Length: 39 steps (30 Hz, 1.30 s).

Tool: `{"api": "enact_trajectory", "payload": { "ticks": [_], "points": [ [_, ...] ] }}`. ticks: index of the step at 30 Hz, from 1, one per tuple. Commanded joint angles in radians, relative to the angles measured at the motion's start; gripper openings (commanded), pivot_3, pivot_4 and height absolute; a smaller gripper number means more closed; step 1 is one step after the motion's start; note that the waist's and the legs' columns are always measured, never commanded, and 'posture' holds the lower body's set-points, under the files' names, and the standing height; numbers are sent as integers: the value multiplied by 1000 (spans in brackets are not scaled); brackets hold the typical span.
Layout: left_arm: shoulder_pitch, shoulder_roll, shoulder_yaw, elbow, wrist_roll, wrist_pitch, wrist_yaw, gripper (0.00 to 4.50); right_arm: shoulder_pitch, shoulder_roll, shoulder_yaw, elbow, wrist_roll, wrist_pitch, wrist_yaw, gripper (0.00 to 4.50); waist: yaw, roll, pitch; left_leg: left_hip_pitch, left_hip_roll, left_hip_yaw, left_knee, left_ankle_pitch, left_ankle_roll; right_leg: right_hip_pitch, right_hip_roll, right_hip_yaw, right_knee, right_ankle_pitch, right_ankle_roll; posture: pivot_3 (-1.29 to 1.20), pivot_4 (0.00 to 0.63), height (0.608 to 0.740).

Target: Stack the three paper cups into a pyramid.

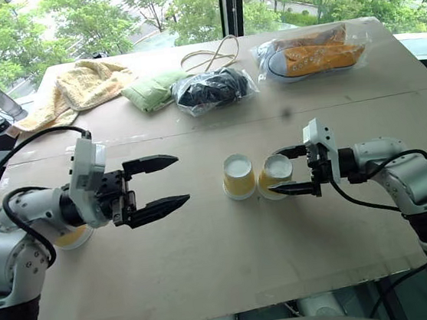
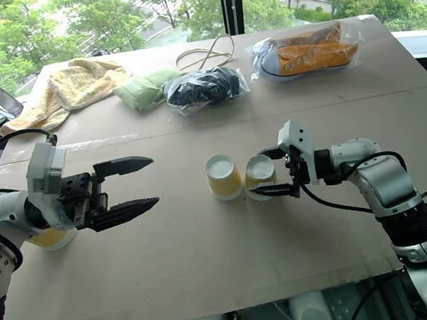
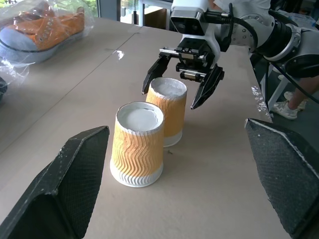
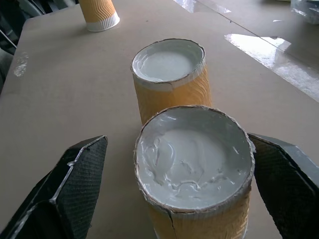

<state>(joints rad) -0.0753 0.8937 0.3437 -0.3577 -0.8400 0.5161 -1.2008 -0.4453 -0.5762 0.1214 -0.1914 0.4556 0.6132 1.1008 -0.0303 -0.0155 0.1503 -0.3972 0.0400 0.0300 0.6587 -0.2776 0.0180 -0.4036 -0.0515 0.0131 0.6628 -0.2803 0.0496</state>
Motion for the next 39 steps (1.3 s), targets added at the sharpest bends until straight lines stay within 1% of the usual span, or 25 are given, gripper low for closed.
{"api": "enact_trajectory", "payload": {
  "ticks": [1,4,5,7,8,10,13,16,19,22,24,27,32,35,39],
  "points": [
    [31,-26,74,-78,-41,-2,55,4500,22,-34,-85,-61,75,-3,21,4414,2,0,0,-1,0,0,0,0,0,0,0,0,0,0,0,0,150,740],
    [102,-85,138,-161,-70,-1,158,4500,54,-62,-144,-77,129,-11,38,4414,3,-1,0,-1,1,0,0,0,0,0,-1,0,0,0,0,0,150,740],
    [138,-109,169,-194,-88,15,216,4500,62,-68,-177,-75,155,-19,46,4414,4,-1,0,0,1,-1,0,0,0,0,-1,0,0,0,0,0,150,740],
    [212,-146,238,-236,-61,22,316,4500,44,-61,-257,-37,217,-14,36,4414,0,-1,0,0,2,-1,1,0,0,1,-1,0,0,0,0,0,150,740],
    [228,-162,263,-247,-56,36,385,4500,32,-66,-273,-15,221,-36,46,4414,-1,-1,0,0,3,-1,1,0,0,1,-2,2,0,0,0,0,150,740],
    [235,-224,288,-301,-65,9,499,4500,4,-64,-297,31,229,-112,100,4414,4,-1,0,1,2,-4,3,0,0,3,-2,1,1,0,0,0,150,740],
    [253,-287,294,-351,37,-24,645,4500,-20,-63,-305,65,251,-156,166,4414,15,-1,-1,2,2,-7,6,0,0,8,-1,-2,1,0,0,0,150,740],
    [254,-397,295,-406,86,-48,824,4500,-29,-55,-303,96,255,-219,224,4414,19,-1,-1,3,1,-8,7,0,0,10,-2,-1,0,0,0,0,150,740],
    [302,-511,257,-470,229,-111,950,4500,-33,-53,-301,108,280,-214,254,4414,20,-1,-1,2,1,-8,8,0,1,11,-2,-1,0,0,0,0,150,740],
    [364,-635,255,-473,380,-192,1071,4500,-22,-57,-294,102,302,-201,279,4414,20,-1,-1,2,0,-8,9,0,1,11,-3,0,-1,0,0,0,150,740],
    [417,-689,266,-439,474,-248,1113,4500,-1,-59,-301,92,327,-195,302,4414,19,-1,-1,2,0,-8,9,0,1,11,-2,0,0,0,0,0,150,740],
    [435,-719,295,-368,519,-295,1146,4500,24,-67,-317,87,357,-185,321,4414,22,-1,-2,3,0,-9,9,0,1,12,-1,-1,0,0,0,0,150,740],
    [417,-695,315,-237,533,-381,1114,4500,72,-78,-362,100,375,-217,344,4414,26,-2,-2,3,-1,-9,10,-1,1,13,-2,-3,0,0,0,0,150,740],
    [406,-683,314,-141,520,-455,1066,4500,86,-83,-399,117,396,-227,356,4414,29,-2,-2,3,-1,-9,10,-1,1,13,-2,-4,-1,0,0,0,150,740],
    [382,-677,302,-61,533,-510,1057,4500,100,-93,-406,111,392,-230,361,4414,24,-2,-2,3,-1,-9,10,-1,1,13,-2,-5,0,0,0,0,150,740]
  ]
}}
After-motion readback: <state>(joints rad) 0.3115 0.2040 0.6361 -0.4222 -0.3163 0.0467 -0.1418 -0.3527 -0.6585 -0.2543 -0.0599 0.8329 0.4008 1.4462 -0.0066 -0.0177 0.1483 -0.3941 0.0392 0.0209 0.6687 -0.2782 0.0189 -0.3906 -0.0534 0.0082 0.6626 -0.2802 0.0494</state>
